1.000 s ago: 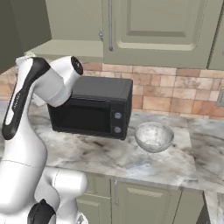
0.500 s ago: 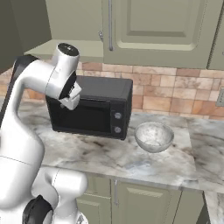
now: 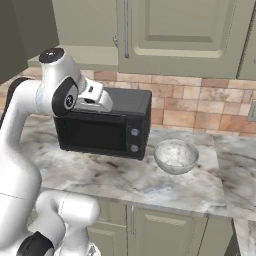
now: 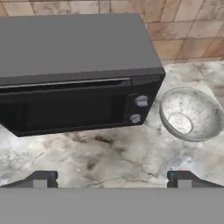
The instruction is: Open the cabinet and setup a tea strainer by placing it in the bowl upright.
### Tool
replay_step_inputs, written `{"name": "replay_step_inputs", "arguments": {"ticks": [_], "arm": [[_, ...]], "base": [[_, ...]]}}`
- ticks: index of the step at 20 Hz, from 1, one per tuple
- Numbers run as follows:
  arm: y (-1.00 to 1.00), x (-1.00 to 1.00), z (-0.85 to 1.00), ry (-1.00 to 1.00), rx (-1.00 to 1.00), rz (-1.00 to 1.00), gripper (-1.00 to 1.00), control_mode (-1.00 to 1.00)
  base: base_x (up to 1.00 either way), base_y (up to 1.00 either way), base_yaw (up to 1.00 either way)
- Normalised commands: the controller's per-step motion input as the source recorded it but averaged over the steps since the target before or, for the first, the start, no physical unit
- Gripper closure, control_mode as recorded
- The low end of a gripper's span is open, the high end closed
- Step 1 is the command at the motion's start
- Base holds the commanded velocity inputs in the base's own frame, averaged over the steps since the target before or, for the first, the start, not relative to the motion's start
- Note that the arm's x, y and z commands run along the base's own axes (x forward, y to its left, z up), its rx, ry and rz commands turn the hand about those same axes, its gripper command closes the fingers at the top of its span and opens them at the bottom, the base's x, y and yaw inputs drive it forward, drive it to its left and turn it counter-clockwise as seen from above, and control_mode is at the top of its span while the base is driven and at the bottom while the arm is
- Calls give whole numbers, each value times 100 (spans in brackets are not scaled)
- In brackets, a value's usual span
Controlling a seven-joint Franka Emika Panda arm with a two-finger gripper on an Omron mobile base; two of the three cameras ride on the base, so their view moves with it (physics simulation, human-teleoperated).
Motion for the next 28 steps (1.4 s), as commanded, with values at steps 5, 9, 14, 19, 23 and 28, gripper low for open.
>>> {"name": "replay_step_inputs", "arguments": {"ticks": [5,9,14,19,23,28], "arm": [[-51,4,89,-28,-15,-5,-100,-100],[-29,1,100,-2,0,-15,-100,-100],[-14,0,94,0,8,-13,-100,-100],[-42,0,75,0,27,-8,-100,-100],[-34,1,38,-1,37,0,-100,-100],[15,27,2,-12,14,4,-100,-100]], "base": [[0,0,0],[0,0,0],[0,0,0],[0,0,0],[0,0,0],[0,0,0]]}}
